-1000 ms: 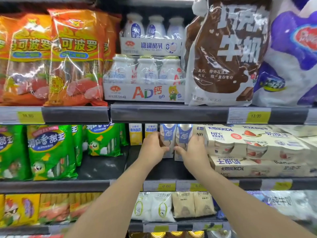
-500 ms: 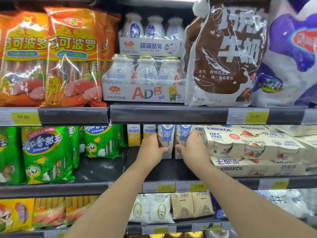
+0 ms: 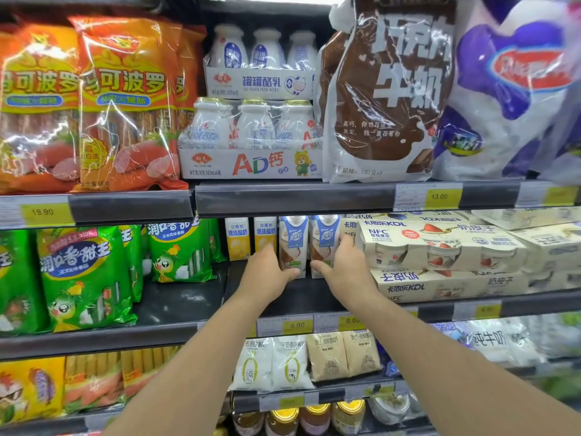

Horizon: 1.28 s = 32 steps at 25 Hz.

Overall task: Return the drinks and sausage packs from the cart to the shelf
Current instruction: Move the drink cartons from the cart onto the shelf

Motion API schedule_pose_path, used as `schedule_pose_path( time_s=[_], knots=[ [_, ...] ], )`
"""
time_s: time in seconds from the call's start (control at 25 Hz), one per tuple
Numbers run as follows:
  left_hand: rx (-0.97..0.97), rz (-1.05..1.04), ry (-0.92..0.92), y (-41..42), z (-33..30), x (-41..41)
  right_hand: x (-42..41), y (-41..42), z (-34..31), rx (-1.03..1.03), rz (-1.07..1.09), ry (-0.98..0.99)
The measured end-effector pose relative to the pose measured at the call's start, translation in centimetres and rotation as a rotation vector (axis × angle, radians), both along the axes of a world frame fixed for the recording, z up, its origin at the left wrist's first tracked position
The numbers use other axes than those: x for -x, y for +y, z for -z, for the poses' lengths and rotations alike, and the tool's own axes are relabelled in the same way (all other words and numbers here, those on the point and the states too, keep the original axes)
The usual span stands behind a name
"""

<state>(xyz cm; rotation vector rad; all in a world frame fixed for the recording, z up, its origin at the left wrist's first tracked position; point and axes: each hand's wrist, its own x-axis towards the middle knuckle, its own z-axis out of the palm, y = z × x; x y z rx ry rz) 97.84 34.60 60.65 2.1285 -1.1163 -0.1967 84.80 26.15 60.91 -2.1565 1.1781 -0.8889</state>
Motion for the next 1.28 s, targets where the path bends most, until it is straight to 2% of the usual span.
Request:
schedule_pose_path(
  time_s=[0.12,0.2,0.32,0.4,0.48,0.6,0.76,1.04,1.16,1.28],
  knots=[
    [-0.209,0.064,-0.042,1.6,-0.6,-0.1,1.0,1.4,-0.6,0.002,0.009,0.017],
    [-0.332,0.102,-0.128,2.8,-1.4,0.1,2.2,2.7,-1.1,0.04,-0.019,0.106],
    [-0.496,0.152,-0.393,4.5,-3.2,1.2,5.3,4.4,-2.7,0.315,-0.113,0.377],
    [-0.531,0.181,-0.568,5.2,-4.8,2.8,8.0,4.7,-4.1,0.497,-0.089,0.489],
    [-0.457,0.236,-0.659,4.7,-6.5,5.8,11.7,3.8,-4.9,0.528,-0.016,0.558],
    [-0.352,0.369,-0.729,2.2,-7.5,11.4,18.2,1.6,-4.5,0.415,0.102,0.67],
    [-0.393,0.495,-0.818,-2.2,-5.6,19.2,27.8,-0.2,-1.8,0.271,0.16,0.809],
    [-0.498,0.707,-0.83,-8.6,-0.3,38.0,49.8,0.0,3.2,0.067,0.355,0.807],
    [-0.466,0.815,-0.806,-10.5,1.6,47.1,59.5,1.0,4.6,-0.033,0.451,0.83],
    [-0.457,0.926,-0.862,-12.1,3.1,56.9,68.9,2.4,6.4,-0.107,0.578,0.838]
  ],
)
